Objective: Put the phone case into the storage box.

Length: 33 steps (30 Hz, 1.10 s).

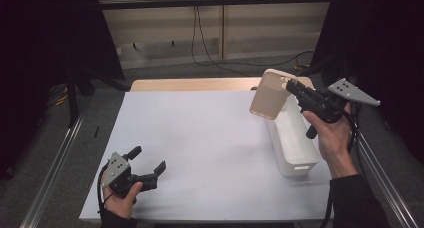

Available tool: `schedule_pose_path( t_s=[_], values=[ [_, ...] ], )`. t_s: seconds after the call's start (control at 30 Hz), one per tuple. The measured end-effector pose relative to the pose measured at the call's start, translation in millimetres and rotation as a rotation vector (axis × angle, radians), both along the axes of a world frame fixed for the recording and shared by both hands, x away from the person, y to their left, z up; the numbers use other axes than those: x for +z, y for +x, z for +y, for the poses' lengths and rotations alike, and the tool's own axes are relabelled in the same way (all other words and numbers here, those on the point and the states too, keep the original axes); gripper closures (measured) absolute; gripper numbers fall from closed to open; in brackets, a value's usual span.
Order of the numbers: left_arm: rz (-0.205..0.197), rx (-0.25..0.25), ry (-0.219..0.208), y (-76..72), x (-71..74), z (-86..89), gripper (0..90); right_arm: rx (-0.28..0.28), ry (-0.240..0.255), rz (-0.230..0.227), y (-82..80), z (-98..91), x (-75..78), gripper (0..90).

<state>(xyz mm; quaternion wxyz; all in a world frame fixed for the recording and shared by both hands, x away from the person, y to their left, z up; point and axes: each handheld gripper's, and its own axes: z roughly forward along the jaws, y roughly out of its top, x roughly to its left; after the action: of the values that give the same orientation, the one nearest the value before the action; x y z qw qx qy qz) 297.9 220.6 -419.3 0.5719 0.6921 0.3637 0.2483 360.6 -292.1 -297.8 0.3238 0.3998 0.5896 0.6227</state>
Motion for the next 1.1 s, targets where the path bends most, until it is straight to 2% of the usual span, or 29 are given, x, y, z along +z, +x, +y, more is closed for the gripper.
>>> schedule_pose_path(
  t_s=[0.17,0.2,0.33,0.67,0.83,1.1],
  values=[
    [0.005,0.007,0.004,2.2,-1.4,1.2,2.5,-0.020,-0.011,0.000,3.8,-9.8,3.1,82.1],
    [0.002,0.006,0.020,3.0,-1.7,2.4,2.5,-0.025,-0.012,0.000,4.8,-11.8,3.1,82.1],
    [0.012,0.014,0.015,4.6,-3.2,3.7,2.5,-0.043,-0.022,0.004,8.9,-20.4,3.3,82.1],
    [0.003,0.006,0.027,4.4,-2.1,4.1,2.5,-0.090,-0.055,0.012,18.1,-39.4,4.9,82.1],
    [0.004,0.009,0.028,4.9,-2.3,4.2,2.5,-0.115,-0.069,0.032,28.0,-50.1,-2.9,82.1],
    [0.009,0.011,0.026,5.4,-2.8,4.2,2.5,-0.123,-0.089,0.051,44.4,-57.9,-16.3,82.0]
  ],
)
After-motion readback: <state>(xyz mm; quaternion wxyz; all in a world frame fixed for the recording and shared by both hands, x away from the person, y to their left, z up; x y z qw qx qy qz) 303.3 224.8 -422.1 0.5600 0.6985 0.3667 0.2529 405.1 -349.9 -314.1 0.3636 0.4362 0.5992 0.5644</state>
